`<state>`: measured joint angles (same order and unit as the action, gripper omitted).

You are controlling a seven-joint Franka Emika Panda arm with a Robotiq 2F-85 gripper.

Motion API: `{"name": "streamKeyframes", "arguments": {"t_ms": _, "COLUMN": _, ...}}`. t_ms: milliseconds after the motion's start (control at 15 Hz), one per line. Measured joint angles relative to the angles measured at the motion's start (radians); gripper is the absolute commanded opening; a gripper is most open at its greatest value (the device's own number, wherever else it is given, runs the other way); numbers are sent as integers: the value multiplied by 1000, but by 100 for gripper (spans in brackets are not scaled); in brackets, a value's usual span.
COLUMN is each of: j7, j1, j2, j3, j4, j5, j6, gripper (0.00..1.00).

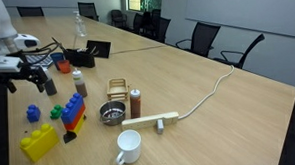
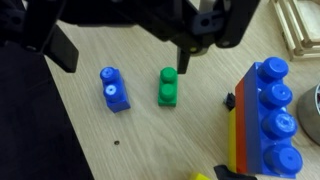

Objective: Take the green legos and put it on the yellow legos

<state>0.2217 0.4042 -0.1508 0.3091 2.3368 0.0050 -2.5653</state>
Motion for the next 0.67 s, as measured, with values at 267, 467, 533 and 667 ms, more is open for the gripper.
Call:
{"name": "streamKeyframes", "arguments": {"t_ms": 267, "j7": 77, "j1": -7, "j2": -143, "j3": 1, "j4": -106, "j5": -25, "j6": -28, "gripper": 100}}
{"name": "streamKeyframes", "arguments": {"t_ms": 467, "j7": 118, "j1": -16, "j2": -220, "j3": 3, "j4": -165, "j5": -36, "j6": -25, "gripper": 100}}
{"name": "streamKeyframes", "arguments": {"t_ms": 533, "j7": 117, "j1": -17, "j2": -225, "j3": 3, "j4": -165, "j5": -36, "j6": -25, "gripper": 100}}
{"name": "streamKeyframes", "arguments": {"t_ms": 667, "j7": 115, "j1": -17, "j2": -220, "j3": 7, "j4": -165, "j5": -36, "j6": -25, "gripper": 100}}
